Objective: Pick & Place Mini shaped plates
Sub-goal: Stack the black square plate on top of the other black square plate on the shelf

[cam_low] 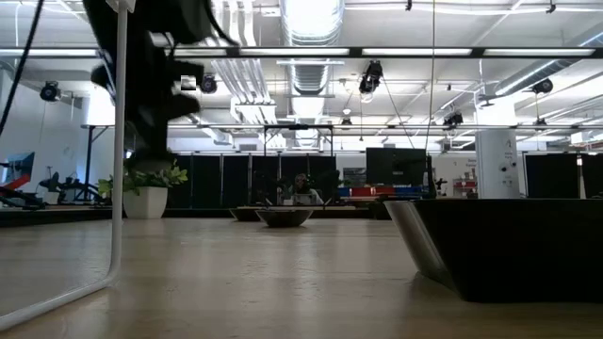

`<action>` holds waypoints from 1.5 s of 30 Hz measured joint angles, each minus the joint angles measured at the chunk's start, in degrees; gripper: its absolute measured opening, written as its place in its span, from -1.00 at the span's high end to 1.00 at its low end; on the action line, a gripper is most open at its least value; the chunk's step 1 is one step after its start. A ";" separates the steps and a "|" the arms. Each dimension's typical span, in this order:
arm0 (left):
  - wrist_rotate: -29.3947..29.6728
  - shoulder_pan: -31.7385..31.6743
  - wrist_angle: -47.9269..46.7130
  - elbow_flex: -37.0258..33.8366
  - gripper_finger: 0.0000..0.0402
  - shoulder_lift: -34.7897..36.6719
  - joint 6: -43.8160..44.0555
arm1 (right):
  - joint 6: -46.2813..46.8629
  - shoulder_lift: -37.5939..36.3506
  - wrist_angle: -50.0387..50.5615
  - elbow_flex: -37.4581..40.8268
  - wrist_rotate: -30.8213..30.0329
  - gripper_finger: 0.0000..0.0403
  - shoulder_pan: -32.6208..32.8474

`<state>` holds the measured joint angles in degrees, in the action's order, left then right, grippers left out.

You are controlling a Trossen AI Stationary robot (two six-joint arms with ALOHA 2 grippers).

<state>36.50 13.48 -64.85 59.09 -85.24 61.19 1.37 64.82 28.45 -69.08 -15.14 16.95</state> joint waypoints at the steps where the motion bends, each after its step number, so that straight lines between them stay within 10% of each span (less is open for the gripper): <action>1: -0.07 1.98 -1.70 1.08 1.00 0.15 0.12 | 0.00 0.00 0.02 0.00 0.00 0.51 0.00; 25: -0.98 45.07 -19.21 27.06 1.00 -0.23 0.50 | -0.01 0.00 0.07 0.00 0.00 0.59 0.00; 45: -6.26 51.76 -11.20 32.53 1.00 -1.08 -1.21 | 0.15 0.00 -0.16 1.49 0.00 0.63 0.00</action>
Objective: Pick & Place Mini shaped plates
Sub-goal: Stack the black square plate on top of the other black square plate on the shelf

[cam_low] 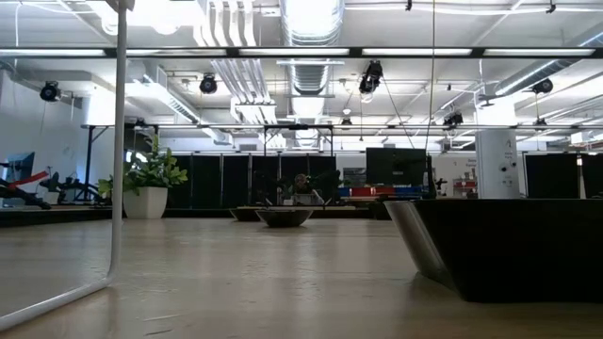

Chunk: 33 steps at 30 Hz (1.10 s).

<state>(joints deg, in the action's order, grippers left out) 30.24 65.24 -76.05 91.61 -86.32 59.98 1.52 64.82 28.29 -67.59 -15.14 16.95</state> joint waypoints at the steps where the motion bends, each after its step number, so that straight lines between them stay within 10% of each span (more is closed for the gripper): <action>1: -1.15 0.06 0.10 0.00 1.00 -0.04 1.01 | 0.00 0.00 -0.11 0.00 0.00 0.63 0.01; 33: -5.57 0.06 11.53 -2.09 1.00 -2.47 12.73 | -0.60 -0.04 -0.39 -0.52 -1.55 0.62 -0.09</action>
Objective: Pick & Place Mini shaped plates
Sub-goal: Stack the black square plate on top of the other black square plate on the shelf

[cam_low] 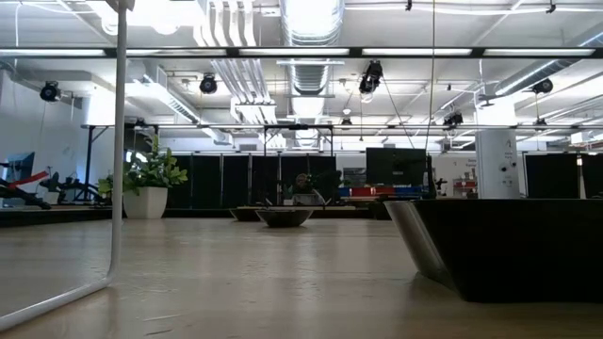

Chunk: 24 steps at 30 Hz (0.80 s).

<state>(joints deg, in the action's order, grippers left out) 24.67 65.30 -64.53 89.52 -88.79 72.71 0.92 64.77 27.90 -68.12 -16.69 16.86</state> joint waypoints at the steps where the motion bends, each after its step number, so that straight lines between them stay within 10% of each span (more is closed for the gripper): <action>1: 0.07 0.00 0.04 -0.27 1.00 -0.04 0.61 | -0.04 0.00 0.00 0.00 0.00 0.62 0.00; 24: -1.19 -0.04 -0.58 -1.78 1.00 -0.26 1.51 | -0.06 0.02 -0.33 0.00 0.02 0.62 0.00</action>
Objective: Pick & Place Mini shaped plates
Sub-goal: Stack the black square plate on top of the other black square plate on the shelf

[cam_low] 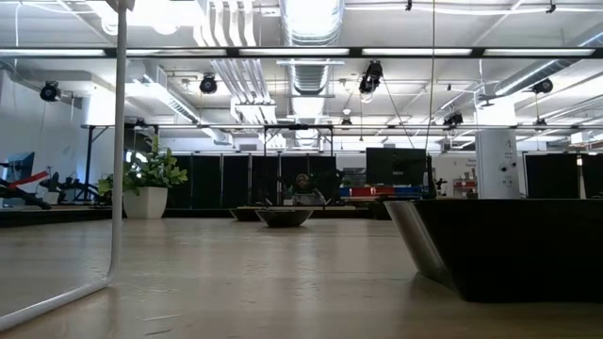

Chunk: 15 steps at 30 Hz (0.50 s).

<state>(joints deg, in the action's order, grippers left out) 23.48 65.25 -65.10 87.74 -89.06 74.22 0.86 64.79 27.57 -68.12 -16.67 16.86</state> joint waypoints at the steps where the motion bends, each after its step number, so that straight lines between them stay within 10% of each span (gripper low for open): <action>1: 0.14 0.00 0.00 0.00 1.00 0.00 0.00 | 0.00 0.00 0.00 0.00 0.00 0.62 0.00; 15: 0.32 -0.17 0.00 -0.02 0.77 0.00 1.09 | 0.00 0.04 0.00 0.00 0.00 0.63 0.00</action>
<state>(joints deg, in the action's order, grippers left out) 23.80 65.08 -65.10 87.72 -89.06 75.31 0.86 64.84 27.57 -68.12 -16.67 16.86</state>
